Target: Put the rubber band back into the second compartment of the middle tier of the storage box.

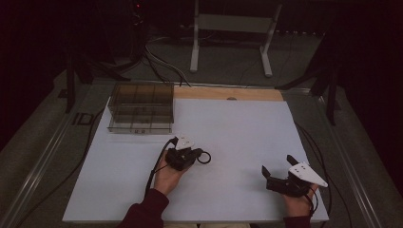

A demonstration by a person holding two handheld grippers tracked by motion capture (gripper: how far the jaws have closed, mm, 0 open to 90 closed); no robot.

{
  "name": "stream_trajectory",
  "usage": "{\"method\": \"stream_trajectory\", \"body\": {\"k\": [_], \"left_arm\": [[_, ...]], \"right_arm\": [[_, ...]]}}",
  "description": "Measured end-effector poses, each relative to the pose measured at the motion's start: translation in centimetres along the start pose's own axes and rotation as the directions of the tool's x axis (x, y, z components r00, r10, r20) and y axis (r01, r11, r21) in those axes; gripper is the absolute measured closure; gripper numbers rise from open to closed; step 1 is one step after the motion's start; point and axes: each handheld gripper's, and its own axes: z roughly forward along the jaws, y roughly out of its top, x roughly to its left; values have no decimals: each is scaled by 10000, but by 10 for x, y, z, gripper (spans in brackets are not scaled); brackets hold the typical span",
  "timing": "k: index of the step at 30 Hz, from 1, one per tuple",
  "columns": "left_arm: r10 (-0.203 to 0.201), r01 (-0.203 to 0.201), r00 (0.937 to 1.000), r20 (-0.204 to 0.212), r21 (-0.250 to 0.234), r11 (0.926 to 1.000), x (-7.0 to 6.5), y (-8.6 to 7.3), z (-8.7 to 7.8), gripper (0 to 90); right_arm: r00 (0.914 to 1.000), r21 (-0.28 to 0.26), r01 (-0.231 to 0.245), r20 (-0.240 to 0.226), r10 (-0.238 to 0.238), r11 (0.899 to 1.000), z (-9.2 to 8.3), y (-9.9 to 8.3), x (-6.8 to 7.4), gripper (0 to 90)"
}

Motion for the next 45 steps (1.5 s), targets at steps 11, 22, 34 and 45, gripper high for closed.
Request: {"method": "stream_trajectory", "body": {"k": [11, 22, 34, 45], "left_arm": [[-154, 149, 9997, -170, -265, 9995, 8, 7, -10, 893], [-224, 208, 9991, -370, -425, 9989, 16, 15, -18, 893], [-343, 313, 9976, -605, -508, 9982, 27, 20, -23, 893], [-386, 327, 9954, -875, -670, 9972, 35, 24, -31, 893]], "right_arm": [[10000, -14, -4, 25, 4, 10000, 0, 0, 0, 0], [10000, -30, -17, 33, 17, 10000, 0, 0, 0, 0], [10000, -2, -33, 22, 33, 10000, 0, 0, 0, 0], [10000, 2, -32, 15, 32, 10000, 0, 0, 0, 0]]}}
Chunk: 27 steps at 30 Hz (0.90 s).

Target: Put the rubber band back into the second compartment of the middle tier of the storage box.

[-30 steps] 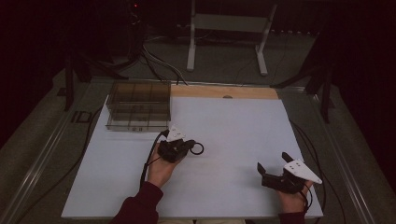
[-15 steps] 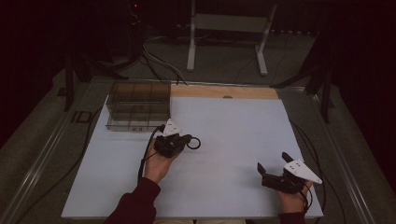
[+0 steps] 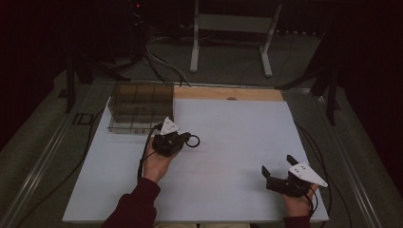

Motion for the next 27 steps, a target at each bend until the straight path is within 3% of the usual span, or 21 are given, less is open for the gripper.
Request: {"method": "stream_trajectory", "body": {"k": [10, 27], "left_arm": [[-186, 185, 9997, -184, -85, 9998, 8, 1, -2, 893], [-183, 167, 9983, -559, -284, 9995, 21, 12, -8, 893]], "right_arm": [[10000, -8, -8, -5, 8, 10000, 0, 0, 0, 0], [10000, -1, -7, -19, 7, 10000, 0, 0, 0, 0]]}}
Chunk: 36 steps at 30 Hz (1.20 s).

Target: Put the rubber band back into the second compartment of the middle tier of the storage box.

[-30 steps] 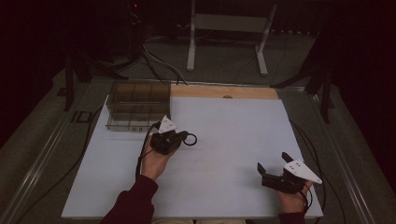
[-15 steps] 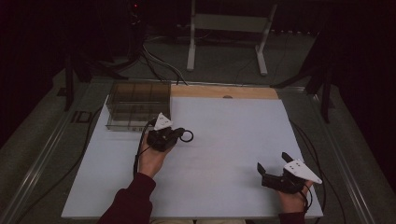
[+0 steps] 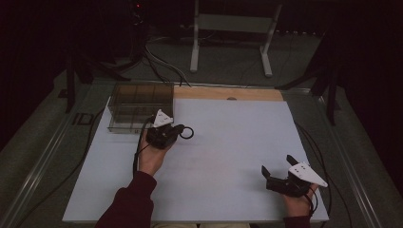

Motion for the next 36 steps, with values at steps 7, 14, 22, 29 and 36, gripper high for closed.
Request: {"method": "stream_trajectory", "body": {"k": [7, 14, 22, 29, 36], "left_arm": [[-20, 20, 9999, -113, -40, 10000, 6, 3, -1, 892], [-70, 69, 9997, -229, -49, 10000, 12, 4, -1, 892], [-118, 118, 9992, -375, -20, 9999, 17, 5, -2, 892], [-171, 170, 9985, -523, -34, 9999, 22, 6, -2, 892], [-221, 218, 9973, -700, -44, 9998, 29, 8, -5, 892]], "right_arm": [[10000, -7, 3, 2, -3, 10000, 0, 0, 0, 0], [10000, -23, 37, -38, -37, 10000, 0, 0, 0, 1], [9999, -115, 52, -96, -53, 9999, 0, 0, 0, 2], [10000, -134, 47, -85, -48, 9999, 0, 0, -1, 2], [10000, -177, -11, -75, 10, 9998, 0, 0, -1, 2]]}}
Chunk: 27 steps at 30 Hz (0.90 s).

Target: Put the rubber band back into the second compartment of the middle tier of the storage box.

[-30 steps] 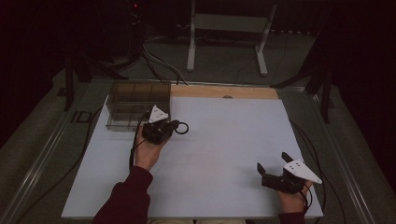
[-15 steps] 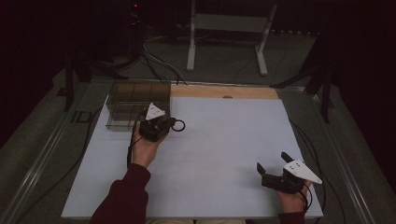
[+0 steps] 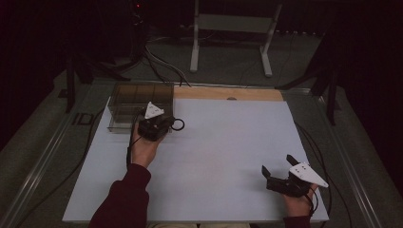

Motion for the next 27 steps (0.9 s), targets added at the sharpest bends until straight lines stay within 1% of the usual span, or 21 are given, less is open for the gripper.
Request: {"method": "stream_trajectory", "body": {"k": [10, 19, 23, 27], "left_arm": [[-132, 132, 9996, -253, 33, 9999, 11, 1, -3, 892], [-167, 172, 9993, -340, 142, 9998, 16, 1, -3, 891], [-105, 115, 9989, -451, 220, 9997, 19, 2, -2, 891], [-125, 135, 9986, -507, 198, 9997, 20, 3, -3, 891]], "right_arm": [[10000, -31, 28, -42, -28, 10000, 0, 0, 0, 6], [10000, -52, 2, -74, -2, 10000, 0, 0, 0, 6], [9999, -95, -40, -113, 39, 9999, -1, 0, 0, 6], [9999, -143, -61, -144, 59, 9999, -1, 0, 0, 6]]}}
